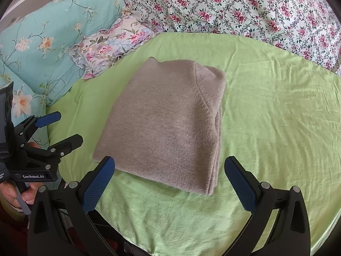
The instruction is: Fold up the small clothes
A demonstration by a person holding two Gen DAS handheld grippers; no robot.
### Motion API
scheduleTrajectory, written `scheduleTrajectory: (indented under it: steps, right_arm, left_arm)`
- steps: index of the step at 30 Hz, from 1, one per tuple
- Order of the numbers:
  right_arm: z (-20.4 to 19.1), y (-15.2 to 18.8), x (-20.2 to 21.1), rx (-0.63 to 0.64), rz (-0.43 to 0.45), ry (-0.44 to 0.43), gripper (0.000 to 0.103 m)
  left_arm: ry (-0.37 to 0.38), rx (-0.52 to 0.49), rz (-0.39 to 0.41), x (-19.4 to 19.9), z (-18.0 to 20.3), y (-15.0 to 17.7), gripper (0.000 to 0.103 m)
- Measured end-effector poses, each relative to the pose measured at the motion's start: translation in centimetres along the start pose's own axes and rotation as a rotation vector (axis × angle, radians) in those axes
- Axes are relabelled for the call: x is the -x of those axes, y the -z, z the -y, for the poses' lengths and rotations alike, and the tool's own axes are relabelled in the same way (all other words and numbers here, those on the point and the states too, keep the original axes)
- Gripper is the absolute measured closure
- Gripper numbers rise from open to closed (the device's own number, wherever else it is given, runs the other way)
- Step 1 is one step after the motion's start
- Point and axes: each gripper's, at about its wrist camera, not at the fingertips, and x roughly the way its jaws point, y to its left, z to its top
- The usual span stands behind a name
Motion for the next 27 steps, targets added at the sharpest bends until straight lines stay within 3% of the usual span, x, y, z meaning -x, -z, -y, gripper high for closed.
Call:
scheduleTrajectory:
  steps: [27]
  right_arm:
    - [0.05, 0.1, -0.13, -0.002, -0.003, 0.0, 0.001]
  left_arm:
    - [0.003, -0.004, -0.004, -0.36, 0.03, 0.05, 0.0]
